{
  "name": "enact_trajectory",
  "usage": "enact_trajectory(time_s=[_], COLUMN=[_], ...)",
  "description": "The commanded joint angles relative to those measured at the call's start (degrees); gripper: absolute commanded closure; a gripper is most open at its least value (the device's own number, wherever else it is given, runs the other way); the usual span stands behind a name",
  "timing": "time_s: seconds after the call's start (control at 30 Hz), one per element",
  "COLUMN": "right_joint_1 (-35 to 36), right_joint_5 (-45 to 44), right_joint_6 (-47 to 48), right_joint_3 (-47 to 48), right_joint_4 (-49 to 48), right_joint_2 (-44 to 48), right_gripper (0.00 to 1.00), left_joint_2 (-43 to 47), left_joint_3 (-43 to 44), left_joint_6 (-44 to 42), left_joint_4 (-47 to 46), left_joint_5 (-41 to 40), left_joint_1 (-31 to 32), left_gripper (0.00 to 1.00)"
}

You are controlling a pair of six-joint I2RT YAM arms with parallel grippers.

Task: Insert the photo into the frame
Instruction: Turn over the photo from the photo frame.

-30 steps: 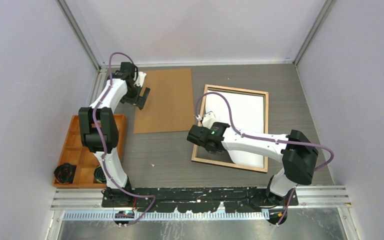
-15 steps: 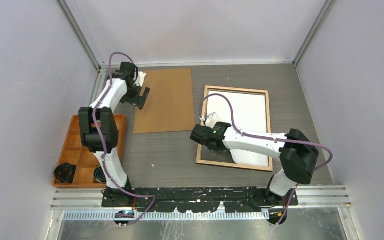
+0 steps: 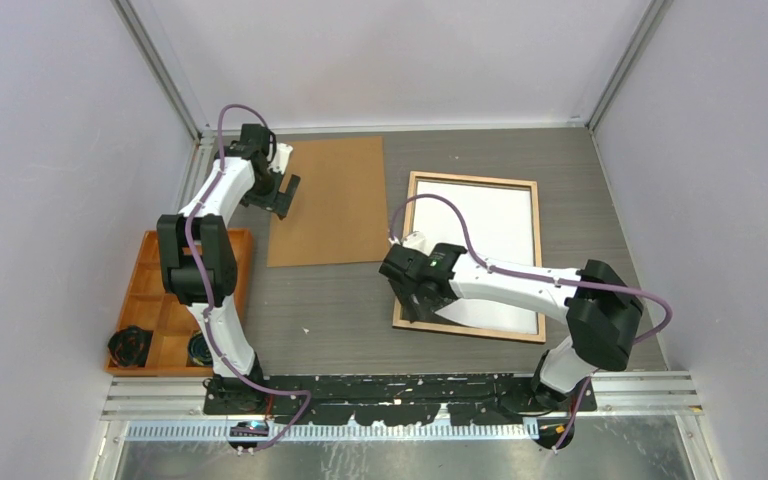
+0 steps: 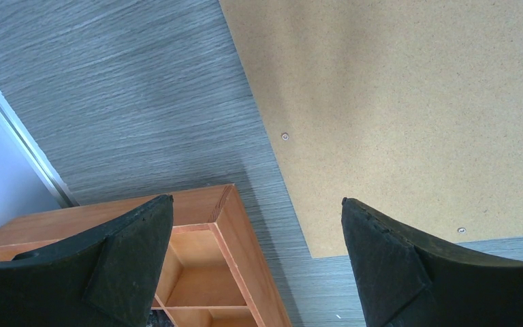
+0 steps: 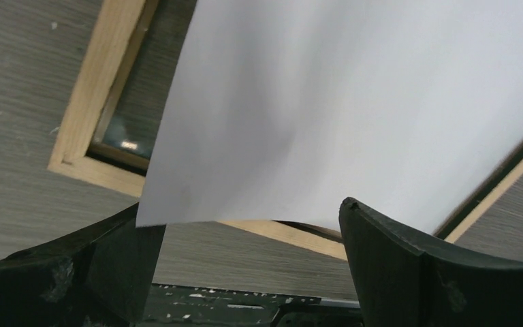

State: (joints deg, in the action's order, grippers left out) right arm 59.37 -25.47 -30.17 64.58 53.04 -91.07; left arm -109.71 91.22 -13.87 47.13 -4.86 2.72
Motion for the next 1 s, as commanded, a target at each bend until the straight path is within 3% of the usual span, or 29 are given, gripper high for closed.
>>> enact_trajectory(time_s=[0.0, 0.3, 0.47, 0.7, 0.97], right_joint_1=[-0.6, -7.3, -10.6, -16.9, -21.2], right_joint_5=[10.5, 21.6, 26.8, 30.2, 23.8], right_joint_6=[3.7, 4.2, 1.3, -3.1, -5.2], right_joint_3=[0.0, -0.4, 3.3, 18.9, 44.7], right_joint_4=[-3.5, -5.9, -11.8, -22.4, -20.4], right_joint_2=[4.2, 12.8, 10.9, -4.8, -31.4], right_gripper=[0.0, 0.0, 0.0, 0.0, 0.0], left_joint_2=[2.2, 1.2, 0.0, -4.7, -13.8], left_joint_3=[1.6, 3.7, 5.7, 11.8, 19.0], left_joint_6=[-0.7, -1.0, -0.3, -1.0, -1.4], left_joint_4=[0.3, 2.4, 3.4, 4.2, 4.8], left_joint_5=[-0.1, 0.4, -0.1, -7.9, -13.3], left_joint_1=[0.1, 0.1, 0.1, -1.5, -5.9], left_gripper=[0.05, 0.04, 0.04, 0.07, 0.14])
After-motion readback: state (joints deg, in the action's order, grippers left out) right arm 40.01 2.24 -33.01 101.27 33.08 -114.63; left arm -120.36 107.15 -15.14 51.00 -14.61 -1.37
